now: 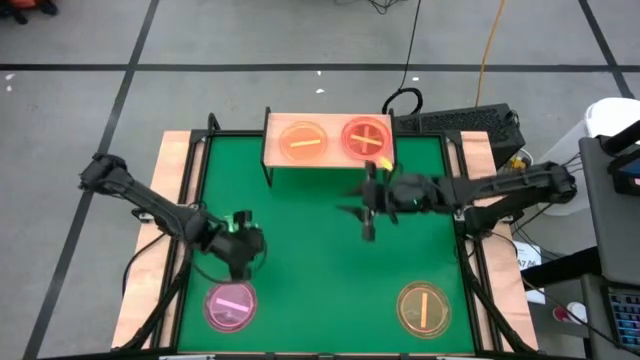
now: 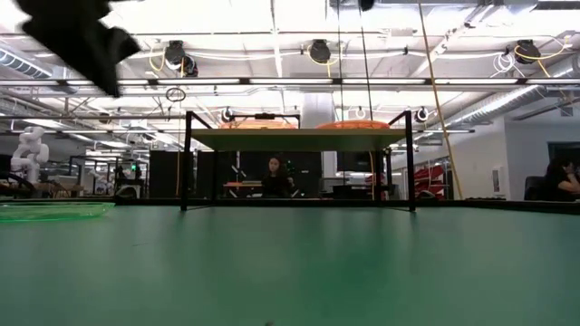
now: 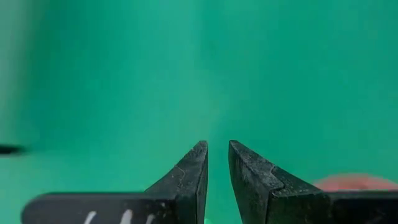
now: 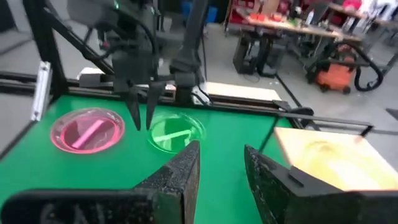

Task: Place and stack plates onto a shelf
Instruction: Stack the pink plate on top of the left orange plate on the shelf

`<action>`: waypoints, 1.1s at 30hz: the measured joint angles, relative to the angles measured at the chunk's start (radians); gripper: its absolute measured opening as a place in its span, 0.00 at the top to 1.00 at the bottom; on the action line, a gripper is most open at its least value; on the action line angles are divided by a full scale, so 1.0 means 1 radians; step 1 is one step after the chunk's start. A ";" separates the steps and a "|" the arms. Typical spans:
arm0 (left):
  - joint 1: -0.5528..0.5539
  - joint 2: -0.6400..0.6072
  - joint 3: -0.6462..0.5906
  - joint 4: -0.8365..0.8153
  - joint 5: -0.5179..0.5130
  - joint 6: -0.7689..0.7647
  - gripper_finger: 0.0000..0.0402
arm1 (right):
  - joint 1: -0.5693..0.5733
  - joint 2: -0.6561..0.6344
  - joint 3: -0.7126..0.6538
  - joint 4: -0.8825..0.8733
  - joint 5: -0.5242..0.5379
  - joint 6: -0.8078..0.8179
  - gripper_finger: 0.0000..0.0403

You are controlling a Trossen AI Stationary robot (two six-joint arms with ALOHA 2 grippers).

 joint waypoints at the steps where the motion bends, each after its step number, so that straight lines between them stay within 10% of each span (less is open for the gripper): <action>1: -0.014 0.017 0.001 -0.015 0.050 -0.017 0.82 | 0.024 -0.009 -0.049 0.067 0.015 0.002 0.73; 11: -0.178 0.125 0.001 -0.162 0.203 -0.129 0.82 | 0.143 -0.052 -0.387 0.686 0.033 -0.159 0.73; 33: -0.237 0.153 -0.217 0.038 0.248 -0.140 0.82 | 0.151 -0.081 -0.394 0.661 0.079 -0.160 0.73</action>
